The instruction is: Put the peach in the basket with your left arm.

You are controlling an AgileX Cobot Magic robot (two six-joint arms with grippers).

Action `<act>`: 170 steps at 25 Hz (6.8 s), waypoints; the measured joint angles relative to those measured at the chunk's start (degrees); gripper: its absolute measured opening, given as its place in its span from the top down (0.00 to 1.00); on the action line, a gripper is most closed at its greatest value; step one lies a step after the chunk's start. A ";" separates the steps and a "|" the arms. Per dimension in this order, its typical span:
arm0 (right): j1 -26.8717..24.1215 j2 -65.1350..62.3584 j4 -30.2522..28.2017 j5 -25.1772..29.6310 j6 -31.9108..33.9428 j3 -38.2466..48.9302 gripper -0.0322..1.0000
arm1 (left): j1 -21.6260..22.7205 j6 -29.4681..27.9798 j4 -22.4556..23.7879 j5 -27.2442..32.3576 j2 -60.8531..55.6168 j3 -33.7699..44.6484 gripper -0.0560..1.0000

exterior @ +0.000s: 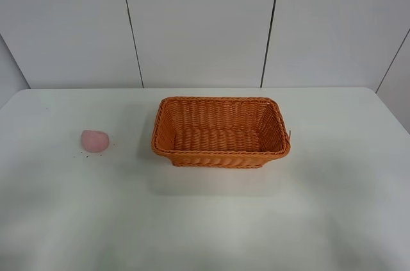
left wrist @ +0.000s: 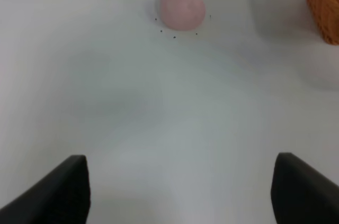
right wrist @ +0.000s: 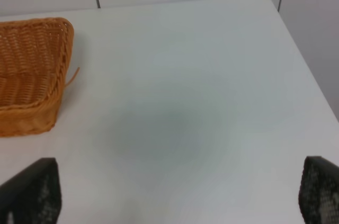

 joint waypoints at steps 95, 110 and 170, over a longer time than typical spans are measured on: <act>0.00 0.00 0.00 0.00 0.00 0.00 0.30 | -2.87 0.37 0.75 0.94 127.30 -71.56 0.84; 0.00 0.00 0.00 0.00 0.00 0.00 0.30 | -6.29 0.12 0.00 6.89 122.73 -85.44 0.84; 0.00 0.00 0.00 0.00 0.00 0.00 0.30 | -27.26 2.03 -4.04 6.91 131.85 -96.75 0.19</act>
